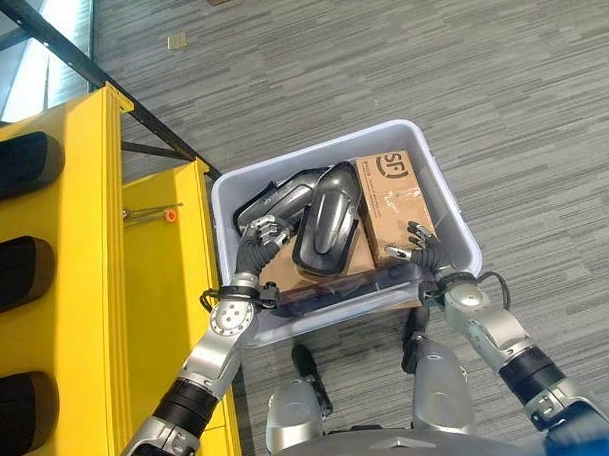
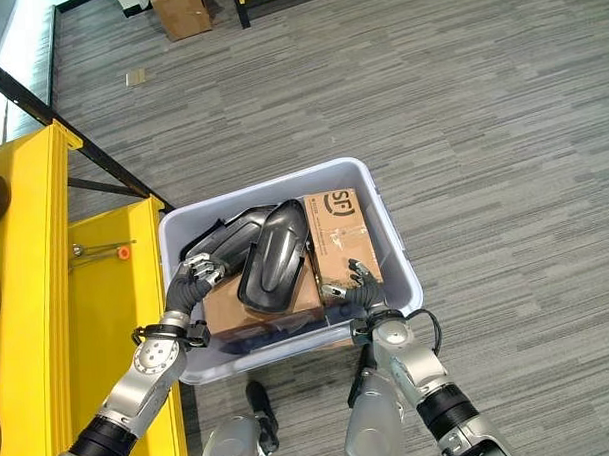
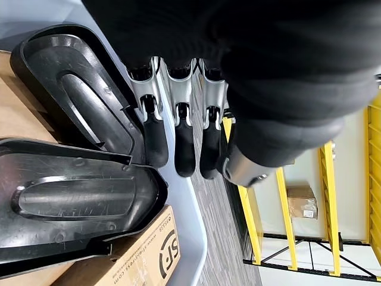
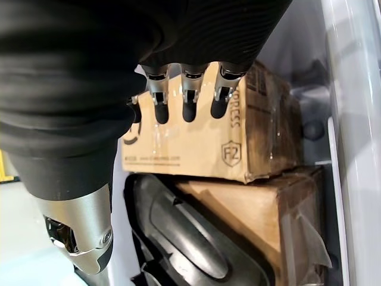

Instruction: Move parts from the plastic box to the shelf.

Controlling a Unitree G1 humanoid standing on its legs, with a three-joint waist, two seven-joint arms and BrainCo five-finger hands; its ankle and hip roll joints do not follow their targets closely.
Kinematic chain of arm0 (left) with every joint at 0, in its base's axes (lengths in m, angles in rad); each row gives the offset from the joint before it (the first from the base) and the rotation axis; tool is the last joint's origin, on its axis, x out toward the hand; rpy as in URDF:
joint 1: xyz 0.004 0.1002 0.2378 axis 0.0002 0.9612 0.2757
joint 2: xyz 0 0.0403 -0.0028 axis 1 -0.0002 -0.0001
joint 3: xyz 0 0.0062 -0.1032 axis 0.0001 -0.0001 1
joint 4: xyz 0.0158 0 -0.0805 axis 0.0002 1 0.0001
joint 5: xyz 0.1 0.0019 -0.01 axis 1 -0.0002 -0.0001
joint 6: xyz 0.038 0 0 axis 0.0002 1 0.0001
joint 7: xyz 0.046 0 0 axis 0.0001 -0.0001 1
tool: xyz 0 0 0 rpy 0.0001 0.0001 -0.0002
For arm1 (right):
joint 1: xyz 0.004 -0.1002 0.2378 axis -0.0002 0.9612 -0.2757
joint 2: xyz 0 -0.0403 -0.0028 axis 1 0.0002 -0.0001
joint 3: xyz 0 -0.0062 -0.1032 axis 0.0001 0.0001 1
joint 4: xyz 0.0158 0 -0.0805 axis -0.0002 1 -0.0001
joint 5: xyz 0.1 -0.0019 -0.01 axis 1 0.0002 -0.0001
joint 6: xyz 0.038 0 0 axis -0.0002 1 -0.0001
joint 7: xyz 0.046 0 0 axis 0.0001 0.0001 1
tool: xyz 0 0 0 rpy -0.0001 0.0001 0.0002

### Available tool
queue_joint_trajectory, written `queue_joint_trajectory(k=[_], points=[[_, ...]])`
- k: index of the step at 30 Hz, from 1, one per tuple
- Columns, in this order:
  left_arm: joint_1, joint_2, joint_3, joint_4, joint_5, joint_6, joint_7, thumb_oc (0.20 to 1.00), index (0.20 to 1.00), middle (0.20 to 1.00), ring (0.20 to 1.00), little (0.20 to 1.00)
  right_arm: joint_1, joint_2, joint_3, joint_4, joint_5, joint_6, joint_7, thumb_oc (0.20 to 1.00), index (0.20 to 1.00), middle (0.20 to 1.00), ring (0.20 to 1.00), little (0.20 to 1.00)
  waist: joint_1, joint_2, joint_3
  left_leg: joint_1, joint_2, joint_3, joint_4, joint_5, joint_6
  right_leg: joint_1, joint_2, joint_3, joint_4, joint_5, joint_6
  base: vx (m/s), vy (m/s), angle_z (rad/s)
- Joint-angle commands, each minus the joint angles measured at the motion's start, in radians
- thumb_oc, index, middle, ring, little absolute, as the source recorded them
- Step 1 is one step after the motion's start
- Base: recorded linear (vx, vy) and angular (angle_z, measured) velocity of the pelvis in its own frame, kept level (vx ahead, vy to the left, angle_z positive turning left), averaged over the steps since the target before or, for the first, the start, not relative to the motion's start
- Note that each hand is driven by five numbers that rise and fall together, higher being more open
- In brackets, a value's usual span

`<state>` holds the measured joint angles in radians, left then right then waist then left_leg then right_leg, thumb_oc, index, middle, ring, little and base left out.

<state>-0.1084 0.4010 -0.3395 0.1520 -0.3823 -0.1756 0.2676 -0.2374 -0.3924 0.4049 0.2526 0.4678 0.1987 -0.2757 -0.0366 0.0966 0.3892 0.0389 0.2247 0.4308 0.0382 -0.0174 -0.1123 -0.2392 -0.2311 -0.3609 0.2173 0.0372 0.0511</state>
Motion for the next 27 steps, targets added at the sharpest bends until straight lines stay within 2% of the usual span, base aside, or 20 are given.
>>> queue_joint_trajectory(k=[1,5,11,12,13,14,20,21,27], points=[[0.015,0.033,0.043,-0.053,-0.035,0.006,-0.008,0.2,0.2,0.2,0.2,0.2,-0.023,0.074,-0.02,-0.058,0.031,-0.01,-0.007,1.0,1.0,1.0,1.0,1.0,0.012,-0.059,0.003,-0.048,0.039,0.017,0.053,0.009,0.002,0.107,-0.08,0.034,-0.028,-0.05,0.107,0.0,0.0,0.0],[0.003,0.02,0.029,-0.012,-0.013,0.029,0.011,0.2,0.2,0.2,0.2,0.2,-0.046,0.092,-0.014,-0.033,0.087,0.024,-0.005,1.0,1.0,1.0,1.0,1.0,0.014,-0.058,0.016,-0.06,0.048,0.017,0.066,0.01,-0.005,0.097,-0.09,0.038,-0.018,-0.05,0.11,0.02,-0.002,0.0],[-0.071,0.008,0.002,0.063,0.004,0.02,0.073,0.2,0.2,0.2,0.2,0.2,-0.126,0.119,0.015,0.013,0.069,0.019,0.011,1.0,1.0,1.0,1.0,1.0,0.012,-0.051,0.048,-0.105,0.053,0.008,0.089,0.015,-0.013,0.043,-0.1,0.06,0.007,-0.048,0.111,-0.02,0.026,-0.01],[-0.098,0.004,-0.007,0.085,0.005,0.017,0.084,0.241,0.241,0.241,0.241,0.241,-0.152,0.126,0.027,0.024,0.072,0.024,0.008,1.0,1.0,1.0,1.0,1.0,0.011,-0.05,0.058,-0.118,0.055,0.005,0.097,0.015,-0.014,0.026,-0.102,0.067,0.016,-0.048,0.112,-0.05,0.032,0.02],[-0.124,0.0,-0.013,0.109,0.005,0.014,0.105,0.58,0.58,0.58,0.58,0.58,-0.176,0.133,0.036,0.035,0.069,0.028,0.007,1.0,1.0,1.0,1.0,1.0,0.01,-0.05,0.066,-0.132,0.057,0.003,0.105,0.015,-0.016,0.01,-0.104,0.072,0.024,-0.048,0.112,-0.06,0.046,0.02],[-0.15,-0.006,-0.02,0.133,0.004,0.019,0.126,1.0,1.0,1.0,1.0,1.0,-0.201,0.139,0.046,0.049,0.067,0.029,0.004,1.0,1.0,1.0,1.0,1.0,0.009,-0.049,0.075,-0.146,0.06,0.0,0.112,0.016,-0.017,-0.006,-0.106,0.078,0.034,-0.048,0.111,-0.05,0.051,-0.02],[-0.26,-0.038,-0.036,0.23,-0.014,0.044,0.17,1.0,1.0,1.0,1.0,1.0,-0.3,0.167,0.083,0.083,0.095,0.074,-0.026,1.0,1.0,1.0,1.0,1.0,0.006,-0.048,0.119,-0.227,0.064,-0.018,0.163,0.013,-0.019,-0.09,-0.112,0.104,0.074,-0.047,0.115,-0.05,0.029,-0.01],[-0.296,-0.055,-0.042,0.268,-0.004,0.059,0.191,1.0,1.0,1.0,1.0,1.0,-0.34,0.18,0.093,0.111,0.112,0.065,-0.043,1.0,1.0,1.0,1.0,1.0,0.007,-0.049,0.131,-0.267,0.064,-0.024,0.179,0.012,-0.019,-0.129,-0.113,0.113,0.084,-0.045,0.117,-0.08,0.031,0.0],[-0.349,-0.063,-0.053,0.316,-0.004,0.057,0.205,1.0,1.0,1.0,1.0,1.0,-0.411,0.199,0.115,0.119,0.154,0.08,-0.092,1.0,1.0,1.0,1.0,1.0,0.008,-0.048,0.131,-0.368,0.075,-0.019,0.206,0.018,-0.024,-0.23,-0.113,0.121,0.103,-0.04,0.115,-0.05,0.023,-0.02]])
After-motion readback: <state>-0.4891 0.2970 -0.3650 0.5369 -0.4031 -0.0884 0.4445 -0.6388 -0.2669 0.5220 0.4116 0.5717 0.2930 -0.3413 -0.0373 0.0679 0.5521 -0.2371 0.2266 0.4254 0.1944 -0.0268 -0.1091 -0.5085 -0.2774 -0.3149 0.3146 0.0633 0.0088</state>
